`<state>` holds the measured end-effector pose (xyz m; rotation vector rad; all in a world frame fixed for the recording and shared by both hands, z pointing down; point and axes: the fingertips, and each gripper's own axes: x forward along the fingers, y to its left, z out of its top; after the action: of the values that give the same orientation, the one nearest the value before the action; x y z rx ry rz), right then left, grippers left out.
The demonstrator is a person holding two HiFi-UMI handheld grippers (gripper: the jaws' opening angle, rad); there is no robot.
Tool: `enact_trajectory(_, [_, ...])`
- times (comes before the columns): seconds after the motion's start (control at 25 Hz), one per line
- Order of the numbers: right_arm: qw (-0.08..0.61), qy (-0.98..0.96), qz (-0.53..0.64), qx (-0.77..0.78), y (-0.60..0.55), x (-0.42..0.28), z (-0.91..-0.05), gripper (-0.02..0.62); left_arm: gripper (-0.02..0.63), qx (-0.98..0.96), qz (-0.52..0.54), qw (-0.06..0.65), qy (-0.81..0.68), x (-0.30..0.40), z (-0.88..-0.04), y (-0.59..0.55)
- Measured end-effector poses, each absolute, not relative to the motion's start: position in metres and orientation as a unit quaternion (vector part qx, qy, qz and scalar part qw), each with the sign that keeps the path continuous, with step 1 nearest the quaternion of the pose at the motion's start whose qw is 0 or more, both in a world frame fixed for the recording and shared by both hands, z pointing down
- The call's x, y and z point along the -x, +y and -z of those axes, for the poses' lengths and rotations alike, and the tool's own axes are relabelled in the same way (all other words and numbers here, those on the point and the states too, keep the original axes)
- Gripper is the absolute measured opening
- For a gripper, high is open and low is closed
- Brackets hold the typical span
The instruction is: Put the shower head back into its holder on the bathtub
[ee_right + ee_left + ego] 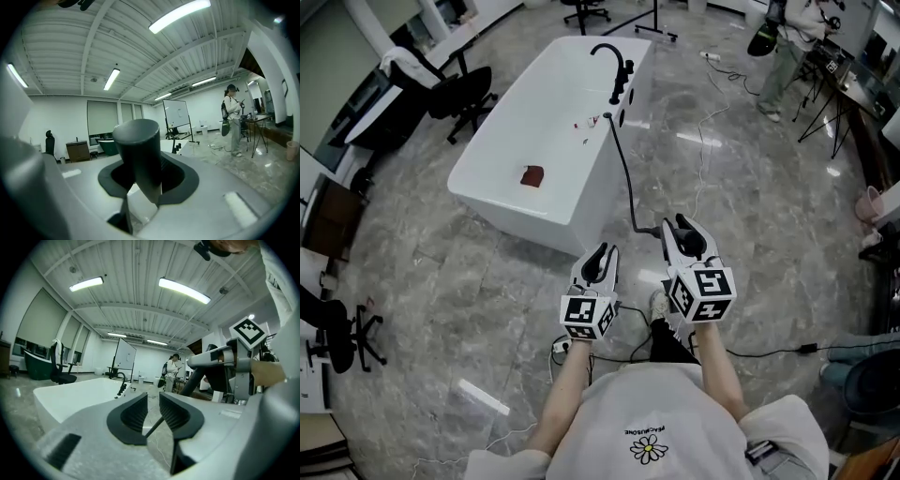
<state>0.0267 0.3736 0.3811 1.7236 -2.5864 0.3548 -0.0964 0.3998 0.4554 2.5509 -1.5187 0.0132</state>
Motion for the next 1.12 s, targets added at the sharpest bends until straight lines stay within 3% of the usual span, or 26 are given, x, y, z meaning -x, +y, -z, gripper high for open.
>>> enact_trajectory(0.08, [0.004,-0.833,-0.116,-0.540,0.329,-0.034,-0.379,0.115,0.095,-0.858,-0.003,0.097,-0.505,0.079,-0.461,0.358])
enact_trajectory(0.44, [-0.009,-0.869,-0.093,-0.486,0.161,-0.059,-0.346,0.114,0.106,-0.844,-0.023,0.108,-0.525,0.035,-0.476,0.206])
enact_trajectory(0.56, [-0.023,-0.873,-0.091,-0.479,0.118,-0.058,-0.337,0.112,0.148,-0.840,-0.026,0.113,-0.530,0.035,-0.486,0.166])
enact_trajectory(1.12, [-0.012,-0.887,-0.066,-0.457,-0.147,-0.002,-0.293,0.110,0.172,-0.834,-0.068,0.192,-0.513,0.057,-0.562,-0.102])
